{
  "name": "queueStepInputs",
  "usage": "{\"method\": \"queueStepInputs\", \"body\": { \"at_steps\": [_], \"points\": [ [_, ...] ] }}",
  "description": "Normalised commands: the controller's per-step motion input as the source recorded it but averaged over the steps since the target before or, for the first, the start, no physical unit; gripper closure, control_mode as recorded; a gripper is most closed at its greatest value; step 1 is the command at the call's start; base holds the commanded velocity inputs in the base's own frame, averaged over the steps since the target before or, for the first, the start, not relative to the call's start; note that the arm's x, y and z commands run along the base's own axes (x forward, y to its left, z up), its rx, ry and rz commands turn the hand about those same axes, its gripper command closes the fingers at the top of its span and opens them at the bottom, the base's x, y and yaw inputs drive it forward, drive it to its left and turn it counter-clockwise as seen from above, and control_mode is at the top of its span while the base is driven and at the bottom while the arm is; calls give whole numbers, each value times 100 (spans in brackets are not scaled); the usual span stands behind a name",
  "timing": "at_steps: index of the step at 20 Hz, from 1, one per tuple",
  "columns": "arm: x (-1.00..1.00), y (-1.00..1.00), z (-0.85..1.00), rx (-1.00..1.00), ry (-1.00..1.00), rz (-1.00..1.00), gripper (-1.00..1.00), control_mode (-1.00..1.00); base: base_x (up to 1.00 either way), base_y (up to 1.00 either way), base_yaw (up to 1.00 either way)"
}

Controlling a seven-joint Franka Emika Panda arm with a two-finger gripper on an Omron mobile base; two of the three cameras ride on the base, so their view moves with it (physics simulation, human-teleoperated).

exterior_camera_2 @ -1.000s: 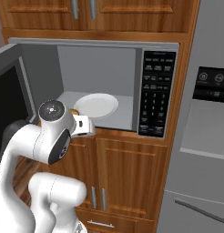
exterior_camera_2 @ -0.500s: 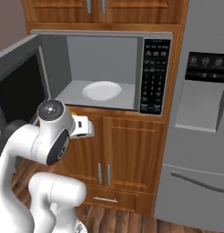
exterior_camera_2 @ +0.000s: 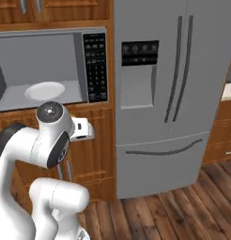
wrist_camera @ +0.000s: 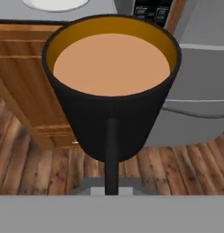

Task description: Pick the cup of tea, navigate to the dining table, and place it on the saucer.

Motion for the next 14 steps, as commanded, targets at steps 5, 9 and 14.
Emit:
{"method": "queueStepInputs", "body": {
  "at_steps": [5, 9, 14],
  "points": [
    [0, 0, 0, 0, 0, 0, 100, 100, 0, 20, -91],
    [0, 0, 0, 0, 0, 0, 100, 100, 0, 26, -94],
    [0, 0, 0, 0, 0, 0, 100, 100, 0, 23, -96]
  ]
}}
